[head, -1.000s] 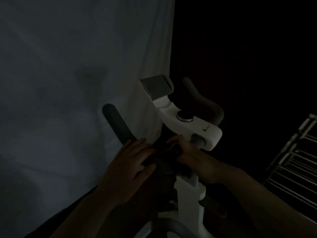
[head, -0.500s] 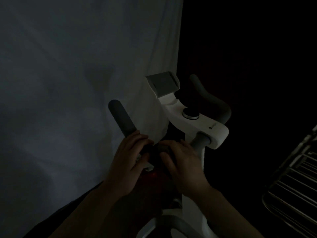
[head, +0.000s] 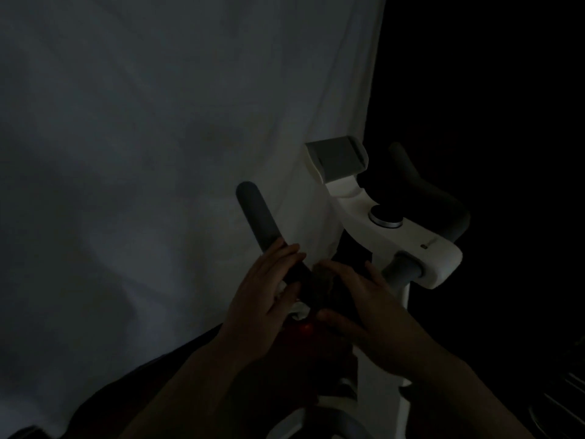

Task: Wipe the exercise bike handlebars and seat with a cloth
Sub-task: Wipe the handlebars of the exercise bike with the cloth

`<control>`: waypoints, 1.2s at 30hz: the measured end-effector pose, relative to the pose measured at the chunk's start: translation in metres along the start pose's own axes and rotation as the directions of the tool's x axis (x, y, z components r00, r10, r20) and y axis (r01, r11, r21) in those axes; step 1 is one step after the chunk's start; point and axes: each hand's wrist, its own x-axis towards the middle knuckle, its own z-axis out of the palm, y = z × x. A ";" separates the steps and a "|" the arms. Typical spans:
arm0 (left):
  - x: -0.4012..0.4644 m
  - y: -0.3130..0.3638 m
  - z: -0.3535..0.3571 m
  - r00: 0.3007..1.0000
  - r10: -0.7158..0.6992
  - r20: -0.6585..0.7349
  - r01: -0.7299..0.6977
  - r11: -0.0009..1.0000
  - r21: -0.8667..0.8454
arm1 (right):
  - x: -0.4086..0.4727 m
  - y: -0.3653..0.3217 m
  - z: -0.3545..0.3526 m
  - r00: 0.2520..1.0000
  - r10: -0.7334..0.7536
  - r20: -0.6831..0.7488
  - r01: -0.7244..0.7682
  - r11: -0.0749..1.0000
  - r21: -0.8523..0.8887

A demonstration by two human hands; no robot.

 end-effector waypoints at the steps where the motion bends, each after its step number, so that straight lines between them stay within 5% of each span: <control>1: 0.000 0.000 0.000 1.000 -0.003 -0.007 0.003 1.000 -0.005 | 0.006 -0.005 0.003 1.000 -0.013 0.010 0.013 1.000 -0.013; 18: 0.024 -0.035 -0.038 0.981 0.188 -0.046 -0.174 0.961 0.214 | 0.031 -0.032 0.008 0.947 0.319 0.035 -0.314 0.943 -0.107; 36: 0.060 -0.070 -0.066 0.959 0.276 -0.056 -0.255 0.936 0.244 | 0.096 -0.056 0.030 0.939 0.344 -0.004 -0.342 0.936 0.088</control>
